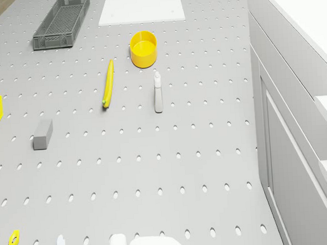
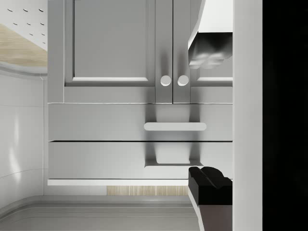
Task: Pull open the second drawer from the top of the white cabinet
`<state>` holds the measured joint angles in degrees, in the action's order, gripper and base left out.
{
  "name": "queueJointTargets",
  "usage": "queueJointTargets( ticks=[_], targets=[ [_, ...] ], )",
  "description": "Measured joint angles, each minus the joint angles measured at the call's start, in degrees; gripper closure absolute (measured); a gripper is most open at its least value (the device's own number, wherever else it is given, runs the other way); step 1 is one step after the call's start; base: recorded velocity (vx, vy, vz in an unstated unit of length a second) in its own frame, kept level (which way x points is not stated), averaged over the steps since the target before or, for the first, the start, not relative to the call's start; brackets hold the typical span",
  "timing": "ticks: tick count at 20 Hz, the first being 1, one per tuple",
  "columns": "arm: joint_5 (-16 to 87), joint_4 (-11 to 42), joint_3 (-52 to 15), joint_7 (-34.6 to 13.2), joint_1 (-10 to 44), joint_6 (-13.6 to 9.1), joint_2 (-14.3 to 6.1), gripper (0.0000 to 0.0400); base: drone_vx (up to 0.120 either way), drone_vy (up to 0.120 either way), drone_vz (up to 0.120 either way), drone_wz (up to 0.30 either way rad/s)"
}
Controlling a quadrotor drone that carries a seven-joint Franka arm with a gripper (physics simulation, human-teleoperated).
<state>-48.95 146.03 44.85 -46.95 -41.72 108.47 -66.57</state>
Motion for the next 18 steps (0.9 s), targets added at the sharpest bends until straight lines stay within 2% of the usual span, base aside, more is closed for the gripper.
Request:
queueJointTargets(
  ticks=[10, 18],
  targets=[
    [-5.45, 2.77, -5.04, 1.94, -2.21, 6.07, 1.41, 0.0100, 0.000, 0.000, 0.000, 0.000],
    [-11.03, 4.10, -9.46, 4.23, -4.64, 11.07, 3.62, 0.0100, 0.000, 0.000, 0.000, 0.000]
  ],
)
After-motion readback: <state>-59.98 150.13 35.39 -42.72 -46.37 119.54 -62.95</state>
